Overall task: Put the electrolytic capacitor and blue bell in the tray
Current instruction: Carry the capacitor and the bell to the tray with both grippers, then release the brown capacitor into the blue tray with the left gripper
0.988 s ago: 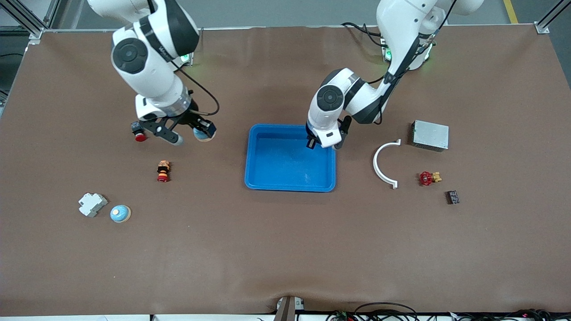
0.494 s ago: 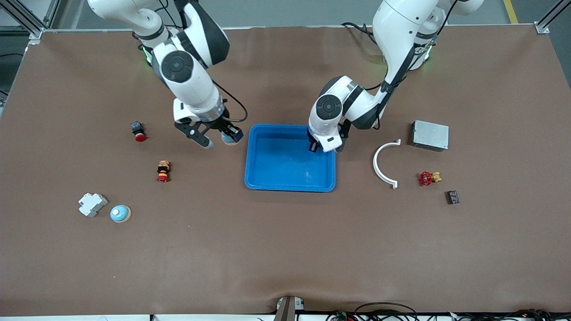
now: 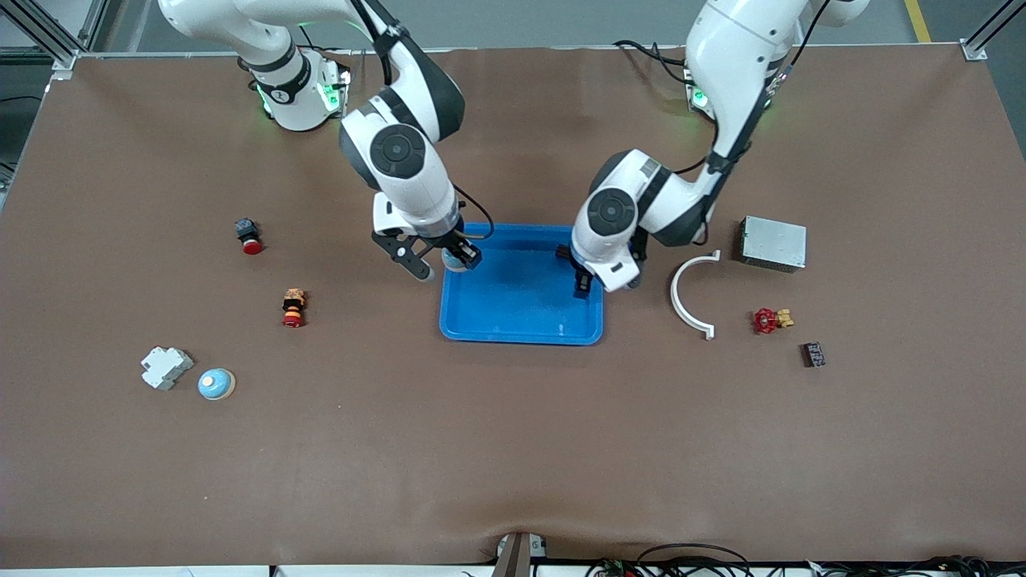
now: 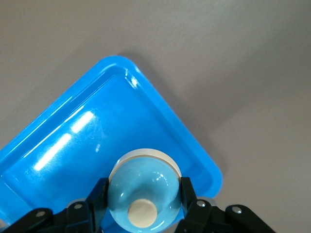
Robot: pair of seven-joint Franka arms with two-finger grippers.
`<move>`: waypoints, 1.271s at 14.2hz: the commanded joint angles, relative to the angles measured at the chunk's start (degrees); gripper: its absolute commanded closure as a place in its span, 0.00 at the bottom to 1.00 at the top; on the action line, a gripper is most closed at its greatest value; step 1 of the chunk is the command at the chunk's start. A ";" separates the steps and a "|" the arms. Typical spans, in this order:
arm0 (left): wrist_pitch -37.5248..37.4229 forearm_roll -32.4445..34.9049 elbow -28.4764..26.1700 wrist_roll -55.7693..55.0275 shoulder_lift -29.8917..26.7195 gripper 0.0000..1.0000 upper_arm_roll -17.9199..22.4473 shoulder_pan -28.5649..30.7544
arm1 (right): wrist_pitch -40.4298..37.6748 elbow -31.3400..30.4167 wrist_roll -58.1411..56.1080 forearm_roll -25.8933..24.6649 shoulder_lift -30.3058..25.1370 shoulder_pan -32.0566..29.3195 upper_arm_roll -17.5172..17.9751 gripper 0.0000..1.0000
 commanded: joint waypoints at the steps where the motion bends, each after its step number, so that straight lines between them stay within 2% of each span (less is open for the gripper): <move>1: -13.95 4.48 8.63 0.39 -1.87 0.00 -0.18 4.23 | 2.37 2.06 4.04 -1.37 3.75 2.81 -0.84 1.00; 3: -22.14 5.90 10.50 7.48 -3.52 0.00 -0.18 7.40 | 3.87 2.06 6.15 -2.24 5.59 4.30 -1.02 1.00; 6: -27.16 9.67 10.59 29.58 -5.90 0.00 -0.18 12.32 | 5.19 1.97 10.45 -6.02 7.88 5.28 -0.93 1.00; 9: -28.94 13.81 10.59 49.39 -6.44 0.00 -0.18 17.94 | 6.77 1.97 12.21 -6.11 9.73 6.50 -0.93 1.00; 13: -28.33 19.42 10.50 59.97 -5.48 0.00 -0.27 22.87 | 10.63 2.06 14.94 -6.03 11.40 6.95 -0.93 1.00; 18: -21.83 21.11 9.89 63.24 -2.40 0.00 -0.18 27.71 | 12.22 2.59 16.00 -5.94 14.04 7.12 -0.85 1.00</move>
